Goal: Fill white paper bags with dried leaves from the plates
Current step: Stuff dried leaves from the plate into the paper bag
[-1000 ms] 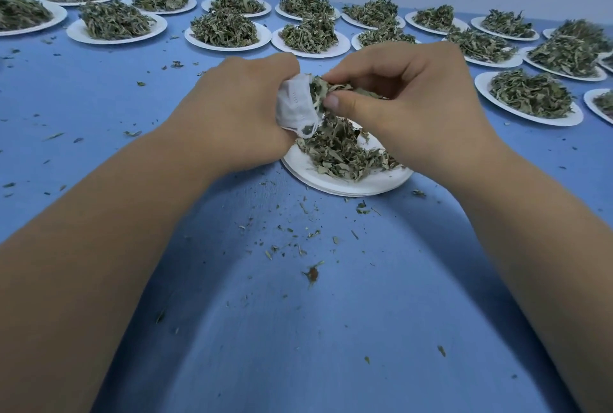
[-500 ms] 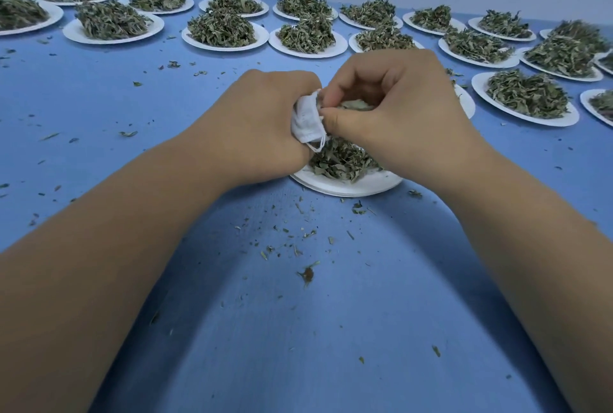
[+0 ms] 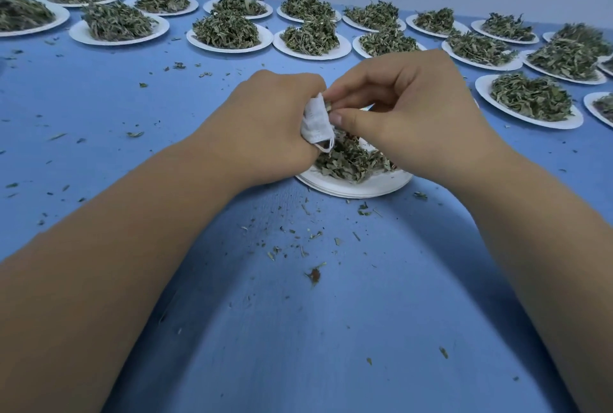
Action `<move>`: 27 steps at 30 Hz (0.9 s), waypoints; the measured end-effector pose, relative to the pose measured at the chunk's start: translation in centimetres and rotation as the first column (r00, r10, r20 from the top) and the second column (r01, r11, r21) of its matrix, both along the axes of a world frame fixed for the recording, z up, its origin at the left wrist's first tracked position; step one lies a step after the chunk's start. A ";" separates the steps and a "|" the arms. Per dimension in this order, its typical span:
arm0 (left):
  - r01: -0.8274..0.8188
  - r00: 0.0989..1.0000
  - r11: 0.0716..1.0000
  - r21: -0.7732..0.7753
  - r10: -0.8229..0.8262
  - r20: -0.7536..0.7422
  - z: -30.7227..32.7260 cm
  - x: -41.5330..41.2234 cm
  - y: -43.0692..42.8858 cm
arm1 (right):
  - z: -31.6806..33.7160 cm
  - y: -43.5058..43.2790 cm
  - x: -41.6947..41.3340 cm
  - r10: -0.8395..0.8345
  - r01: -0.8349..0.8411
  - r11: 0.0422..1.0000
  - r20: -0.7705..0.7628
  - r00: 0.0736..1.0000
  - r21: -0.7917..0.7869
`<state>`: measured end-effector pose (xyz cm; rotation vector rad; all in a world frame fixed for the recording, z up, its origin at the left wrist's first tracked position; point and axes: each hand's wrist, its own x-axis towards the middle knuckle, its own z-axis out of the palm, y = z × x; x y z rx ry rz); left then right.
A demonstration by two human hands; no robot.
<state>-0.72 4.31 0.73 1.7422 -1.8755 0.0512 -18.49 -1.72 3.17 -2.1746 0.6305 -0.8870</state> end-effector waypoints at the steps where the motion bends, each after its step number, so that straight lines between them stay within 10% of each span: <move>1: 0.003 1.000 1.000 -0.006 -0.003 0.004 0.1 -0.1 0.0 | 0.0 0.1 0.1 -0.010 0.010 0.999 -0.013 1.000 -0.037; 9: 0.000 0.996 1.000 -0.004 0.001 0.088 0.3 -0.1 0.0 | -0.7 0.1 1.1 -0.081 0.081 0.997 0.061 0.995 0.012; 18: -0.045 0.997 0.999 -0.012 0.046 0.058 0.1 0.6 -0.3 | -0.2 0.9 0.6 0.229 -0.239 0.936 0.070 0.971 0.257; 27: -0.110 0.990 0.993 -0.040 0.106 -0.091 0.5 1.0 0.0 | 0.2 0.6 0.2 -0.105 0.098 0.990 -0.073 0.992 -0.102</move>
